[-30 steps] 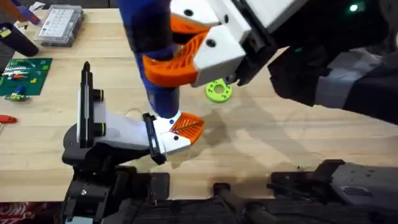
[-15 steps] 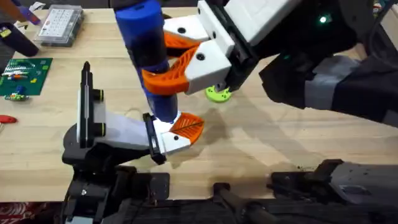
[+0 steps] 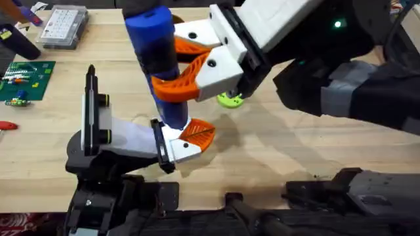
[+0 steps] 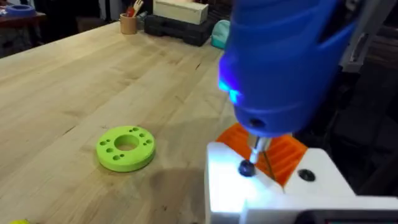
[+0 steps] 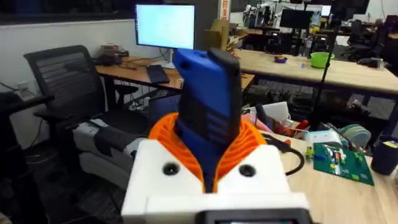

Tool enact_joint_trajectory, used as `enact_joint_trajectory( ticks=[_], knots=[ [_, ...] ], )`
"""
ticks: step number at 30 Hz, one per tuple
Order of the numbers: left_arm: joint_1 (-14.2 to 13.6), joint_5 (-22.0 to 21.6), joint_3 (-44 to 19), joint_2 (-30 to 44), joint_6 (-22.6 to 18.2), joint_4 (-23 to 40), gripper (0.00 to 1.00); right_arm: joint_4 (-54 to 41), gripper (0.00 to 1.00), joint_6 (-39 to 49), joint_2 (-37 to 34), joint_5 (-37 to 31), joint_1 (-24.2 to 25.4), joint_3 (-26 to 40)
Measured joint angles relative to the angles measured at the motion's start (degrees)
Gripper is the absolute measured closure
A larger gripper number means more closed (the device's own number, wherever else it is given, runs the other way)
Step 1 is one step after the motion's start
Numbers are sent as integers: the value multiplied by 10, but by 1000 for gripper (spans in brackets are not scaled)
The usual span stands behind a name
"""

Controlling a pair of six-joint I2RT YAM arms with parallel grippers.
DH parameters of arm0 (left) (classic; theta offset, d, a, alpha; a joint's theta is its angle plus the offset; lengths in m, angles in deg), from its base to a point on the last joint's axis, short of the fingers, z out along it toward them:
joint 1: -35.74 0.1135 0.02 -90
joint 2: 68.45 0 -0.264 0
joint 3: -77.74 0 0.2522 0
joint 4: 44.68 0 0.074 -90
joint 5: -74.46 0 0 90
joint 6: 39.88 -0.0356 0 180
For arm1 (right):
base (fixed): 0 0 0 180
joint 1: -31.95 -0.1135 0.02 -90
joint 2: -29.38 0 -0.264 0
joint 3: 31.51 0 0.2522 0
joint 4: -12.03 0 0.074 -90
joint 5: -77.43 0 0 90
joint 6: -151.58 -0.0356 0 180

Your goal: Pick up the gripper from the table and insert it into the empty holder that is missing its gripper. Then pick up a screw, insert it into the mounting hole, and use the screwdriver to tighten it. Finally, clean up the table by picking up the vegetable and placing it into the bucket.

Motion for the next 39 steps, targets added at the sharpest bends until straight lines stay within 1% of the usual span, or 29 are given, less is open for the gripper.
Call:
enact_joint_trajectory(
  ticks=[7, 39],
  knots=[
    [0, 0, 0, 0, 0, 0, 983, -16, 952, 11, 0, 0, 0, -1],
    [0, 0, 0, 0, 0, 0, 983, -20, 950, 17, -11, -1, 0, -1]
  ],
)
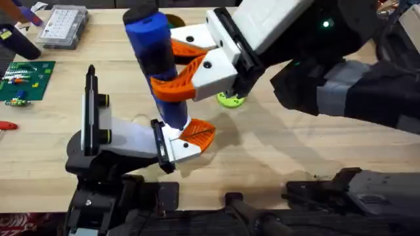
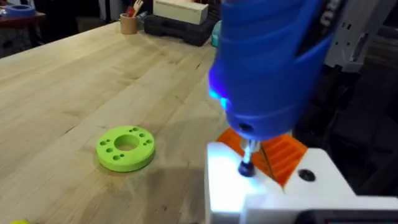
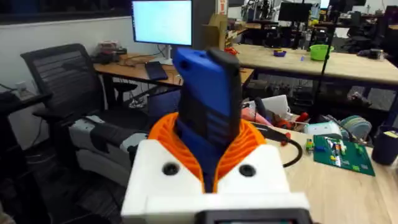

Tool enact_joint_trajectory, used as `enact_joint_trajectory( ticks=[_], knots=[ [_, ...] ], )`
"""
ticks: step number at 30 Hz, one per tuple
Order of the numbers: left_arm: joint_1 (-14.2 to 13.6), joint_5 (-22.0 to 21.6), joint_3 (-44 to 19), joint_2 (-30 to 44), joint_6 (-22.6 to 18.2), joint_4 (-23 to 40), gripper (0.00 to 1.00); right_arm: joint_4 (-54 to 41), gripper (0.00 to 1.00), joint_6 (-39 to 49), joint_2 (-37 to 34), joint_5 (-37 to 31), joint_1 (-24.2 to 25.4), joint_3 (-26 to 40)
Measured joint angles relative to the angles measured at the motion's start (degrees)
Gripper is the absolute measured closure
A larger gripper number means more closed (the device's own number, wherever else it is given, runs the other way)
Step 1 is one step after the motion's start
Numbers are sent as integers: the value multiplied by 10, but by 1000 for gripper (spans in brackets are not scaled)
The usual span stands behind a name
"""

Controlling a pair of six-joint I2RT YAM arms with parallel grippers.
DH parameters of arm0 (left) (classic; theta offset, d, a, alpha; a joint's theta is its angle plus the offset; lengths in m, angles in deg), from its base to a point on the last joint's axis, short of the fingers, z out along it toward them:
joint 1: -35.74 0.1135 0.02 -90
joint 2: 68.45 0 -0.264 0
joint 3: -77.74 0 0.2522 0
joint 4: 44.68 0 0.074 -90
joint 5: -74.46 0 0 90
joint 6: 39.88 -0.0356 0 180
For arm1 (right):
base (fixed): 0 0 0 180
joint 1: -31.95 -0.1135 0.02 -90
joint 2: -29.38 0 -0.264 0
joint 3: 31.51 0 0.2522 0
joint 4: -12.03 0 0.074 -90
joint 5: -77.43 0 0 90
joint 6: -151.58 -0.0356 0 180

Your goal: Pick up the gripper from the table and insert it into the empty holder that is missing its gripper. Then pick up a screw, insert it into the mounting hole, and use the screwdriver to tighten it. Finally, clean up the table by picking up the vegetable and placing it into the bucket.

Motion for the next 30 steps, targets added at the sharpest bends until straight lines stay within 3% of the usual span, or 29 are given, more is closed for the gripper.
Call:
enact_joint_trajectory(
  ticks=[30],
  knots=[
    [0, 0, 0, 0, 0, 0, 983, -24, 951, 8, 0, 3, 6, 0]
  ],
)
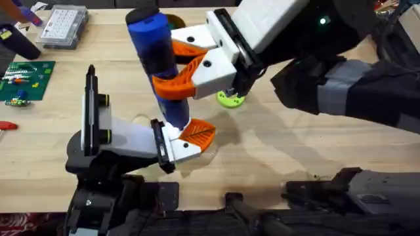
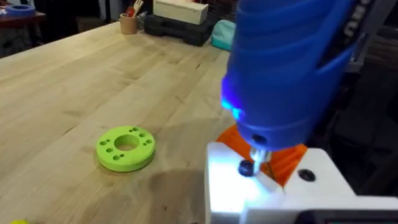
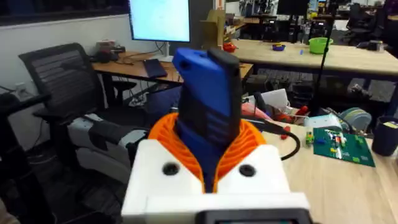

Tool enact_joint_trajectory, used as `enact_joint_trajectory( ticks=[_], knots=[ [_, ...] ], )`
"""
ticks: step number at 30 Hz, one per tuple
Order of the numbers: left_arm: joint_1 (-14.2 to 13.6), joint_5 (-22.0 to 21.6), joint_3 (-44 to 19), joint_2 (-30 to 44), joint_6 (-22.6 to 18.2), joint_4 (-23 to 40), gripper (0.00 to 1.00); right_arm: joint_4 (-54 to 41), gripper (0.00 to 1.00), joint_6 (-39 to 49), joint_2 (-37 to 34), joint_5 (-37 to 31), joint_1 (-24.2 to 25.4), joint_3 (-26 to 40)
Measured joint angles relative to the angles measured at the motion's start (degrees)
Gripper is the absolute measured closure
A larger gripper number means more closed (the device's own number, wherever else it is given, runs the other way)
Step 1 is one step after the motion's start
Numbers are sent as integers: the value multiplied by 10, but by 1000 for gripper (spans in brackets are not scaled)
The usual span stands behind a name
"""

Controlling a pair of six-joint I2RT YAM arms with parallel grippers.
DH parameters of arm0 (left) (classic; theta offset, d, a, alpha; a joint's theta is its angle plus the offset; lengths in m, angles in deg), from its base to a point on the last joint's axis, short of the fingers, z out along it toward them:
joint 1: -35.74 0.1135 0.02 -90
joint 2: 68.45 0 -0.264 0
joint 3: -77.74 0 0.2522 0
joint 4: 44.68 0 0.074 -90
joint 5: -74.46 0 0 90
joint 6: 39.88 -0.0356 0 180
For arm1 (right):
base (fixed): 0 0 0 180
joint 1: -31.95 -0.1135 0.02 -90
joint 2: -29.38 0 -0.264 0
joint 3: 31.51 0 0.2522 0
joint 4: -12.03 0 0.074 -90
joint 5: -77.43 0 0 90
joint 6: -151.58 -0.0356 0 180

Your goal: Pick up the gripper from the table and insert it into the empty holder that is missing its gripper. Then pick up a screw, insert it into the mounting hole, and use the screwdriver to tighten it. Finally, clean up the table by picking up the vegetable and placing it into the bucket.

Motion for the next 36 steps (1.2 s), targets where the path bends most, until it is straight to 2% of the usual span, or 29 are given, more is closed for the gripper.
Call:
enact_joint_trajectory(
  ticks=[14, 36],
  knots=[
    [0, 0, 0, 0, 0, 0, 983, -2, 951, 3, 0, 0, -13, 0],
    [0, 0, 0, 0, 0, 0, 983, -4, 952, 14, 0, 0, -2, 0]
  ],
)
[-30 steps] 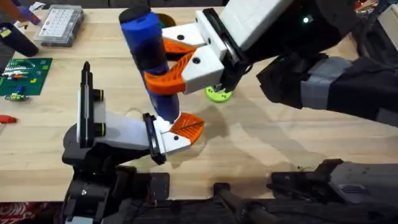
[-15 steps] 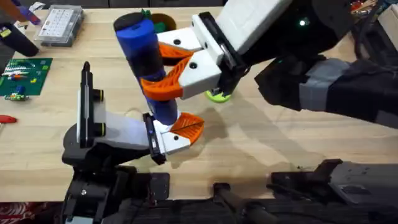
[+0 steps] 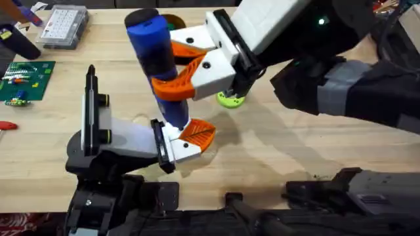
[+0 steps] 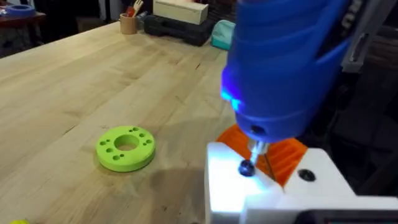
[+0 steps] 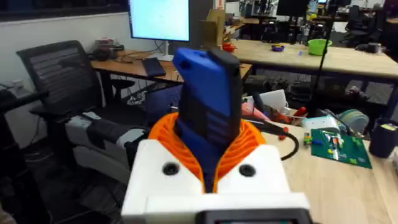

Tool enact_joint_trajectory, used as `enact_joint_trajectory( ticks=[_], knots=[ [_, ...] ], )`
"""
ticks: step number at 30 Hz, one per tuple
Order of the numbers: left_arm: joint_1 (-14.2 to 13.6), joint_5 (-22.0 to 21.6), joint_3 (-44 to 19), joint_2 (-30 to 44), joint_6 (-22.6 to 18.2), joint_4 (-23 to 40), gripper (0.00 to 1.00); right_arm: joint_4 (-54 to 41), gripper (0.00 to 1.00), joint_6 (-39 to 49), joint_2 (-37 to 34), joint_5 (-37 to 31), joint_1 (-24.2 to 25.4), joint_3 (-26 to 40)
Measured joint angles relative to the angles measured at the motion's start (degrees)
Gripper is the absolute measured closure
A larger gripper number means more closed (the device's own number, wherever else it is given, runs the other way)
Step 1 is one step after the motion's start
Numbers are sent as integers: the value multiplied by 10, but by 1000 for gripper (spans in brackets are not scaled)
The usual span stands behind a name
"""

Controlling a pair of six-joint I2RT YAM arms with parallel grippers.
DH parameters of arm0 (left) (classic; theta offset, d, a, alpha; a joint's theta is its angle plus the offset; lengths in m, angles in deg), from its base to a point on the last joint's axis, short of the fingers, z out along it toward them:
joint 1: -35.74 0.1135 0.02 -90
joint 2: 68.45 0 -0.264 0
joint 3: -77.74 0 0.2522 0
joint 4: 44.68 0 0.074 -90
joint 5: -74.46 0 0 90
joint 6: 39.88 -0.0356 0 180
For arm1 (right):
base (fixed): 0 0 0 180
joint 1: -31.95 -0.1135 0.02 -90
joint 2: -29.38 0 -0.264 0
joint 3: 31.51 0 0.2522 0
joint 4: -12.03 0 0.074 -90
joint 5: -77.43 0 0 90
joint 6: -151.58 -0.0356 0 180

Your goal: Pick up the gripper from the table and insert it into the empty holder that is missing its gripper. Then pick up a screw, insert it into the mounting hole, and use the screwdriver to tighten it. Finally, clean up the table by picking up the vegetable and placing it into the bucket.

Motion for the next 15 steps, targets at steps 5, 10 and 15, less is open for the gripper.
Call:
enact_joint_trajectory(
  ticks=[5, 10, 15],
  knots=[
    [0, 0, 0, 0, 0, 0, 983, 0, 951, 1, 0, 0, 2, 0],
    [0, 0, 0, 0, 0, 0, 983, 3, 950, 1, 0, 5, 2, 0],
    [0, 0, 0, 0, 0, 0, 983, 4, 950, -1, 0, 9, -1, 0]
  ],
)
